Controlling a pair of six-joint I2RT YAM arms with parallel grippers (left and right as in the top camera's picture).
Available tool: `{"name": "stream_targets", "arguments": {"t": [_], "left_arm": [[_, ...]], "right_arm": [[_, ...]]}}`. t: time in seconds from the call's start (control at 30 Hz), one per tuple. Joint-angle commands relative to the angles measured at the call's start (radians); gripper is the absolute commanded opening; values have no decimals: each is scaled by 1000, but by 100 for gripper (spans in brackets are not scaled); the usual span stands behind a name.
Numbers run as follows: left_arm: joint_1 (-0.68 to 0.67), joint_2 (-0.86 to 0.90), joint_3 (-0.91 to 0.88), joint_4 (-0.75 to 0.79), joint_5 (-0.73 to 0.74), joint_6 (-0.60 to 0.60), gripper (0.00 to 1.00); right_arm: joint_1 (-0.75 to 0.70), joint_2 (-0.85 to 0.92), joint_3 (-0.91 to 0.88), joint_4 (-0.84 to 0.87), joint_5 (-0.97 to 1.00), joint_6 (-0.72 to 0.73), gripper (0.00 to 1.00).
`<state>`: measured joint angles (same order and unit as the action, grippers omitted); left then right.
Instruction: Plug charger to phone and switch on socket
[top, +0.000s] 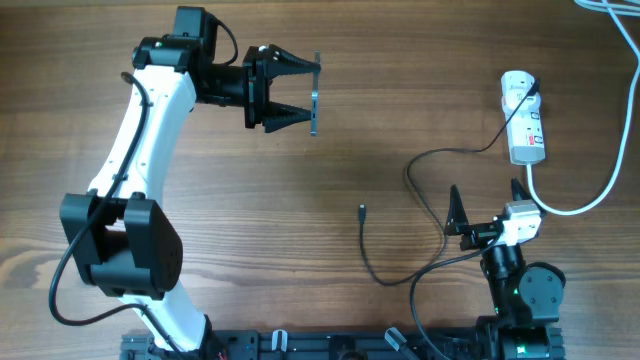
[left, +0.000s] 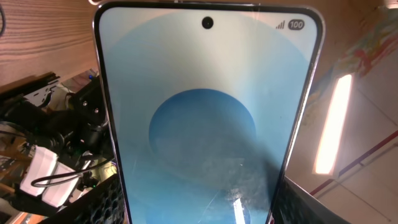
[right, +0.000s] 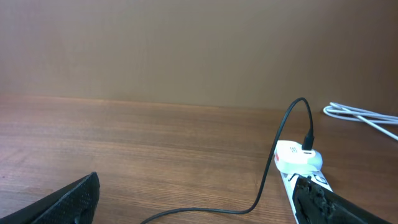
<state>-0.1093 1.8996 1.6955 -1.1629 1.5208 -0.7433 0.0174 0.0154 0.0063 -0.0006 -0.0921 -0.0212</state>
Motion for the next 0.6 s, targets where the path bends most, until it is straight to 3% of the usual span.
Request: {"name": "stream_targets", "arguments": {"t": [0.0,0.57], "left_arm": [[1,-32,26,2,56,-6,64],[1,-32,26,-20,56,-5,64]], "right_arm": [[4,-8,-1,2,14,-5,100],[4,-8,-1,2,14,-5,100]]}}
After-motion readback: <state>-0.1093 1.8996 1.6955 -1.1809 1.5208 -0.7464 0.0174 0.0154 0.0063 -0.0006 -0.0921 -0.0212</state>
